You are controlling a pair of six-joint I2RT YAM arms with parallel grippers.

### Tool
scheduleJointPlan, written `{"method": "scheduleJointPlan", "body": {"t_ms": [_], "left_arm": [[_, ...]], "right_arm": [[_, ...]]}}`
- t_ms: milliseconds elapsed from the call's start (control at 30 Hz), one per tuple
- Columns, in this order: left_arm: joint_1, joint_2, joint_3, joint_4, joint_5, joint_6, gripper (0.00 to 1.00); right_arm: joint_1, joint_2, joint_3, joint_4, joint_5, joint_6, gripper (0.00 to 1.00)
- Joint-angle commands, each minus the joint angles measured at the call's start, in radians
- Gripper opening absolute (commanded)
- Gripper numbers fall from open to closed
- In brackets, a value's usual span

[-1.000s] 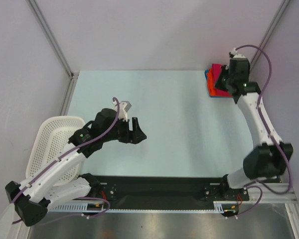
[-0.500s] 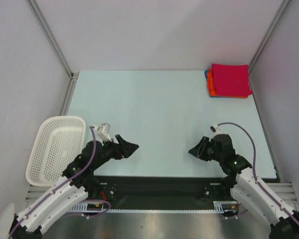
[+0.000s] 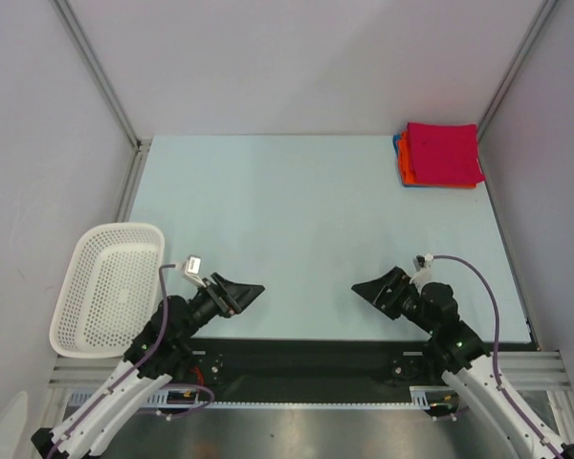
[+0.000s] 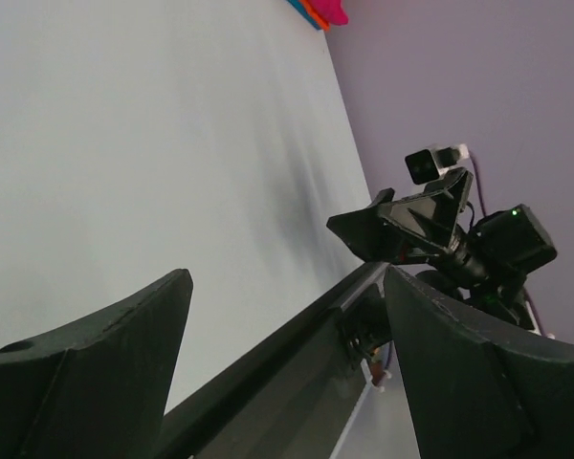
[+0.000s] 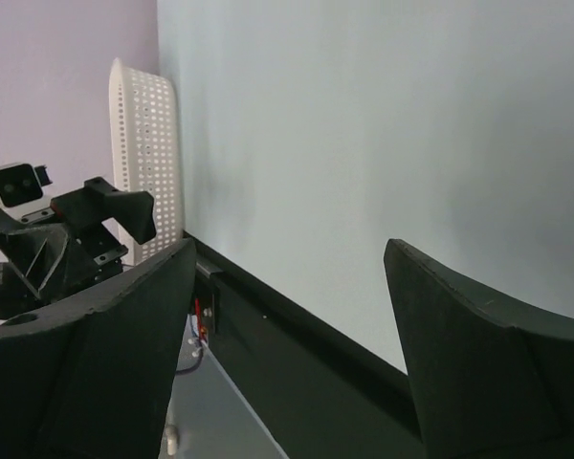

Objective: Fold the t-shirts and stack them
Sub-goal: Neatly place the folded tshirt to the corner

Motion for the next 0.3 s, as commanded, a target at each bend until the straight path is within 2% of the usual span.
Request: {"method": "scheduleJointPlan", "body": {"t_ms": [0, 33, 133, 167, 200, 267], "left_arm": [[0.006, -0.139, -0.134, 0.091, 0.025, -0.077, 0.87], [0.007, -0.127, -0.141, 0.117, 0.031, -0.079, 0.87], [0.006, -0.113, -0.175, 0.178, 0.074, -0.105, 0.87], [0.006, -0.119, -0.192, 0.177, 0.078, -0.108, 0.87], [0.006, -0.144, -0.203, 0.177, 0.097, -0.126, 0.87], [0.006, -0.139, -0.232, 0.235, 0.135, -0.154, 0.87]], "right_arm": [[0.01, -0.054, -0.115, -0.043, -0.015, 0.04, 0.86], [0.01, -0.074, -0.112, -0.057, -0.01, 0.041, 0.89], [0.01, -0.142, -0.113, -0.111, -0.002, 0.055, 0.91], [0.01, -0.142, -0.115, -0.114, -0.004, 0.055, 0.91], [0.01, -0.144, -0.115, -0.109, -0.008, 0.055, 0.98], [0.01, -0.124, -0.115, -0.094, -0.028, 0.047, 1.0]]}}
